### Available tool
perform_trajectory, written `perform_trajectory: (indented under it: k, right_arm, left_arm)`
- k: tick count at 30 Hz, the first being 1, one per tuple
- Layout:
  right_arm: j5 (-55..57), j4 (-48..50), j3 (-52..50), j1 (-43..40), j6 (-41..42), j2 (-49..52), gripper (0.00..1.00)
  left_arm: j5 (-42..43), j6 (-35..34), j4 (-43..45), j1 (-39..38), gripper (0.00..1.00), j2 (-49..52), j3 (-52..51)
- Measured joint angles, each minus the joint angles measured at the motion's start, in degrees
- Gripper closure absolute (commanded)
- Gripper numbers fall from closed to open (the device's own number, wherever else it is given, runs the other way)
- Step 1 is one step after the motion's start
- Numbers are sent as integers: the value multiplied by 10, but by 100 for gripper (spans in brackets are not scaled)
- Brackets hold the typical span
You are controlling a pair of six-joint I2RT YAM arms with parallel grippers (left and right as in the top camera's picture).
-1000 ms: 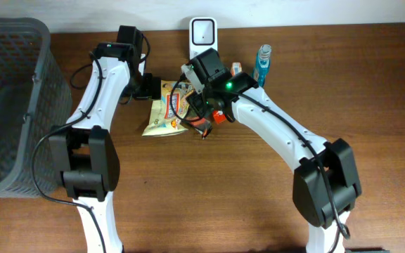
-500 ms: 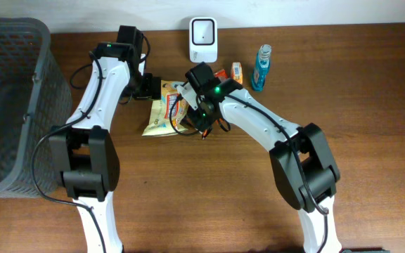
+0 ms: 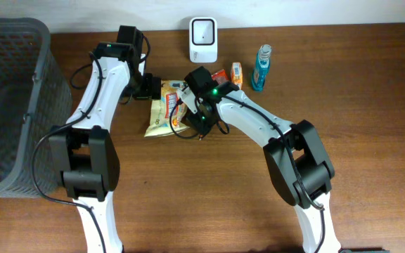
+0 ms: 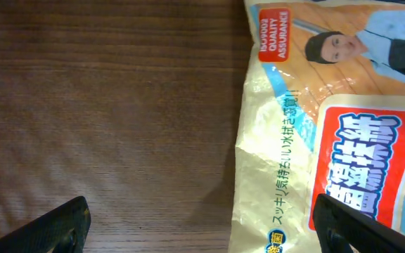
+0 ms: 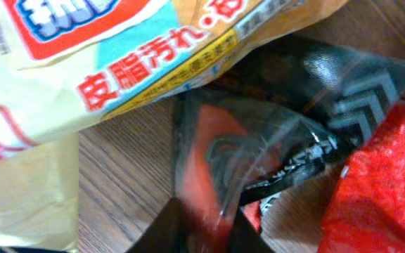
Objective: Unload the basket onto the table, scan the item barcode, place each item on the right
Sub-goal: 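Lift the small dark bag up in front of the white scanner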
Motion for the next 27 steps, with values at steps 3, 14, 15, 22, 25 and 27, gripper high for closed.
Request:
perform_trajectory:
  k: [3, 14, 15, 22, 25, 27]
  right_arm:
    - [-1, 1, 0, 0, 10, 0, 93]
    - [2, -34, 65, -8, 45, 0, 96]
    - [2, -44, 76, -13, 46, 1, 96]
    - [2, -46, 121, -55, 67, 0, 96]
    - [2, 7, 125, -68, 80, 1, 96]
    - [2, 49, 125, -73, 92, 0, 96]
  left_arm:
    - [0, 0, 0, 0, 1, 0, 0]
    - [0, 0, 0, 0, 1, 0, 0]
    - [0, 0, 0, 0, 1, 0, 0]
    - [0, 0, 0, 0, 1, 0, 0]
    - [0, 0, 0, 0, 1, 0, 0]
    - [0, 0, 0, 0, 1, 0, 0]
